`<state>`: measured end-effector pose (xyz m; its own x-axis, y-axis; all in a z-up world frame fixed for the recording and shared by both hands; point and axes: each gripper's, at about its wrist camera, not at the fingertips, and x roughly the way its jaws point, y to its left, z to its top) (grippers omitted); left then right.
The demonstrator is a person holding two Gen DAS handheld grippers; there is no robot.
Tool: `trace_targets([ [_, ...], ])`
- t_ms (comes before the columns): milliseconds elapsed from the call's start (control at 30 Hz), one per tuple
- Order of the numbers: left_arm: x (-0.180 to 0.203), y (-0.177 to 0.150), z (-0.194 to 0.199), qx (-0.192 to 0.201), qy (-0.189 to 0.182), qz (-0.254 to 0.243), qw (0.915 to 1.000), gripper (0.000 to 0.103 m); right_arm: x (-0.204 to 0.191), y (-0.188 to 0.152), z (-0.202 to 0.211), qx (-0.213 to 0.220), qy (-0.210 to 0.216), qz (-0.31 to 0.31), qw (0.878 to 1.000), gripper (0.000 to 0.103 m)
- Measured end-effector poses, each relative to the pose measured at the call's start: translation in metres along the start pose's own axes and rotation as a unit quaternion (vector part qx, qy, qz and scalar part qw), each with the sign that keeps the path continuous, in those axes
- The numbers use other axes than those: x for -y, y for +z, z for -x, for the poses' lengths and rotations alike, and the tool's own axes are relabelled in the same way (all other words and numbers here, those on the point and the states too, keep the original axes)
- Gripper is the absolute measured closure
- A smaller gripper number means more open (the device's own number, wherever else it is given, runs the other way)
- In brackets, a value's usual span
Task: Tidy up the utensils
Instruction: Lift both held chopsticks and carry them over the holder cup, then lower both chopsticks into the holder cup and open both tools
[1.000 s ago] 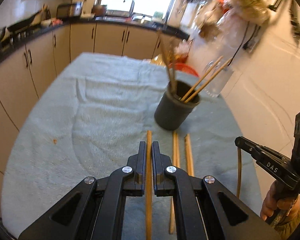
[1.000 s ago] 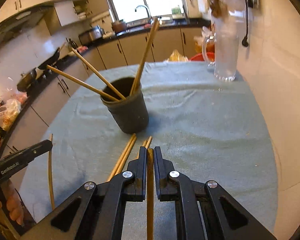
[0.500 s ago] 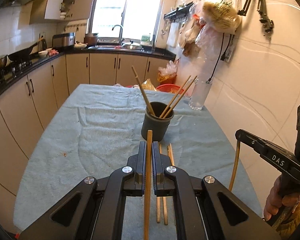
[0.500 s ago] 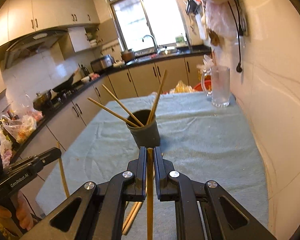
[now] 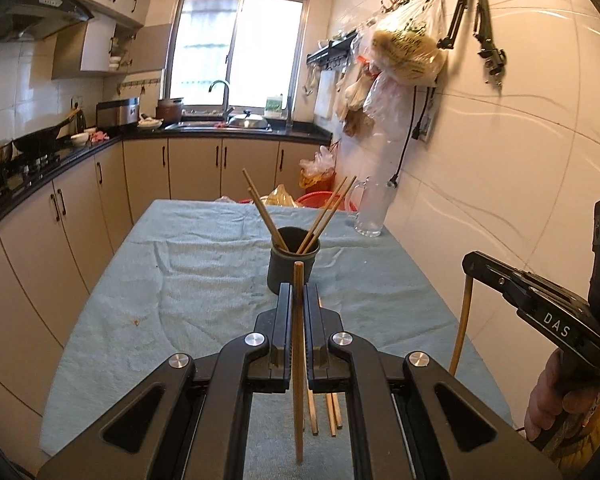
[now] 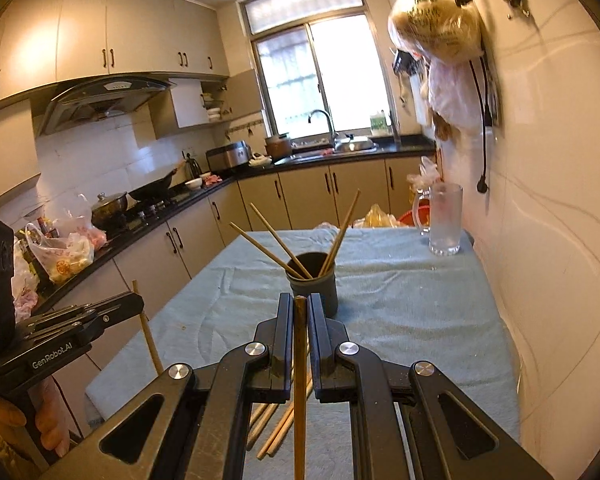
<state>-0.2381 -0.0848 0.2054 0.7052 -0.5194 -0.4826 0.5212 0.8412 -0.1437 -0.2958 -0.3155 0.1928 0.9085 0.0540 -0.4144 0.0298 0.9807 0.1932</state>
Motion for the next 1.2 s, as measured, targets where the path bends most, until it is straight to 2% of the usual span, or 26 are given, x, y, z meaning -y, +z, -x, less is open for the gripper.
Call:
trace_targets([
  [267, 0.001, 0.008, 0.008, 0.012, -0.01, -0.006, 0.9999, 0.099, -0.002, 0.009, 0.01, 0.024, 0.003, 0.0, 1.0, 0.096],
  [700, -0.003, 0.039, 0.001, 0.008, -0.044, 0.002, 0.999, 0.099, 0.009, 0.028, -0.007, 0.04, -0.001, -0.015, 0.999, 0.096],
  [867, -0.003, 0.073, -0.008, 0.022, -0.044, -0.003, 0.9988, 0.099, 0.014, 0.052, -0.023, 0.063, -0.004, -0.025, 0.998, 0.096],
  [1033, -0.003, 0.115, -0.025, 0.049, -0.024, -0.01, 0.9985, 0.099, 0.018, 0.085, -0.048, 0.09, -0.008, -0.029, 0.996, 0.096],
  [1200, -0.006, 0.161, -0.059, 0.069, -0.006, 0.0, 0.9976, 0.099, 0.019, 0.121, -0.087, 0.113, -0.018, -0.026, 0.993, 0.096],
])
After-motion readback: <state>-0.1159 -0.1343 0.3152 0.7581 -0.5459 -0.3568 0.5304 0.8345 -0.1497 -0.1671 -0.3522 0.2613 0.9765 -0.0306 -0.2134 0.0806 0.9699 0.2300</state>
